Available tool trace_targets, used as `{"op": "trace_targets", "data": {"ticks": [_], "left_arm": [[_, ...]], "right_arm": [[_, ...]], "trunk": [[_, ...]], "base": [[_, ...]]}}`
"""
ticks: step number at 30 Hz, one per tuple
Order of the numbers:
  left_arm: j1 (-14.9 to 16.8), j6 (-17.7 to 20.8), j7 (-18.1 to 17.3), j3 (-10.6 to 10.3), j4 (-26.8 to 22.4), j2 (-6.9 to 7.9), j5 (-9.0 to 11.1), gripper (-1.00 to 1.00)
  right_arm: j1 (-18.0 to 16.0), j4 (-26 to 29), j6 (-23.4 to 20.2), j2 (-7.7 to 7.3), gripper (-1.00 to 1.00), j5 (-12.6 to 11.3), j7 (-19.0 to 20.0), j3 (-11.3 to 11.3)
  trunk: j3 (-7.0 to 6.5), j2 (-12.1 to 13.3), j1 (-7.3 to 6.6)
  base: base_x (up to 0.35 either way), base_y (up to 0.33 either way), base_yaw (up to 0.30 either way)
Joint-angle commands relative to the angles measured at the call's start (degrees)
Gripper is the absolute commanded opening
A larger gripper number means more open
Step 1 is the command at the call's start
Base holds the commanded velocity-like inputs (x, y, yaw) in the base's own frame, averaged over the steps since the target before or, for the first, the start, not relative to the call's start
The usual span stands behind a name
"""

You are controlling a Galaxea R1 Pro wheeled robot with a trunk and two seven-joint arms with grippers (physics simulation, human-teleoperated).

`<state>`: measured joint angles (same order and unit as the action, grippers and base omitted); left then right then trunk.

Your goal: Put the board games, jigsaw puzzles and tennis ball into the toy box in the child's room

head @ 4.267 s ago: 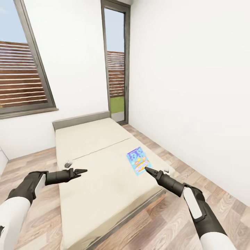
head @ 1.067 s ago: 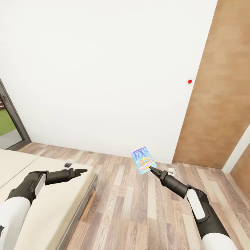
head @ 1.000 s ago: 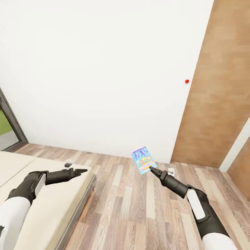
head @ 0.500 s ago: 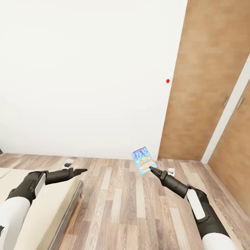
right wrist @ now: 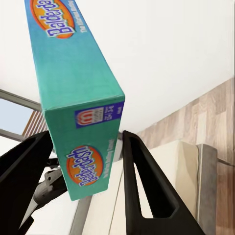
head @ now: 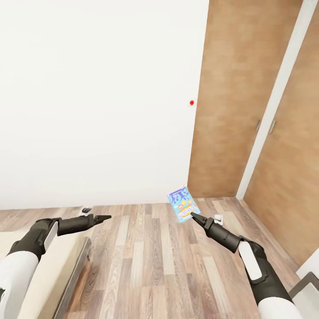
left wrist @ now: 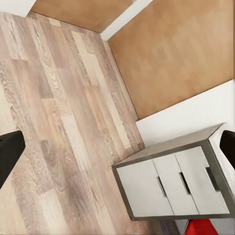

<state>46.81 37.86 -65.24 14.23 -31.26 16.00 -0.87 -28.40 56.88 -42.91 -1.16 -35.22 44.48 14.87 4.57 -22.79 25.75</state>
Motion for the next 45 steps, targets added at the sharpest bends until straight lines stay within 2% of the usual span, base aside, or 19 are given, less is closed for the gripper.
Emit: {"op": "trace_targets", "data": {"ticks": [1, 21, 33, 41, 45], "left_arm": [[0.04, 0.55, -0.24, 0.18, -0.03, -0.01, -0.09, 1.0], [0.04, 0.63, -0.11, 0.27, -0.03, 0.01, -0.09, 1.0], [0.04, 0.78, 0.02, 0.41, -0.03, 0.16, -0.17, 1.0], [0.1, 0.81, 0.03, 0.46, -0.03, 0.3, -0.18, 1.0], [0.12, 0.83, 0.03, 0.51, -0.03, 0.34, -0.18, 1.0]], "right_arm": [[-0.08, -0.01, -0.42, 0.02, -1.0, -0.37, 0.08, 0.08], [-0.08, -0.01, -0.42, 0.02, -1.0, -0.37, 0.08, 0.17], [-0.08, -0.01, -0.44, 0.02, -1.0, -0.37, 0.14, 1.67], [-0.06, 0.25, -0.61, 0.02, -1.0, -0.29, 2.05, 2.01], [1.19, 2.82, -1.21, 0.02, -1.0, -0.31, 3.01, 2.15]], "trunk": [[0.13, -0.13, 0.04], [0.13, -0.13, 0.04], [0.13, -0.13, 0.04], [0.13, -0.13, 0.04], [0.13, -0.13, 0.04]], "base": [[-0.001, 0.002, -0.282], [0.0, 0.0, -0.282], [0.0, 0.0, -0.282], [0.0, 0.0, -0.282], [0.0, 0.0, -0.282]]}}
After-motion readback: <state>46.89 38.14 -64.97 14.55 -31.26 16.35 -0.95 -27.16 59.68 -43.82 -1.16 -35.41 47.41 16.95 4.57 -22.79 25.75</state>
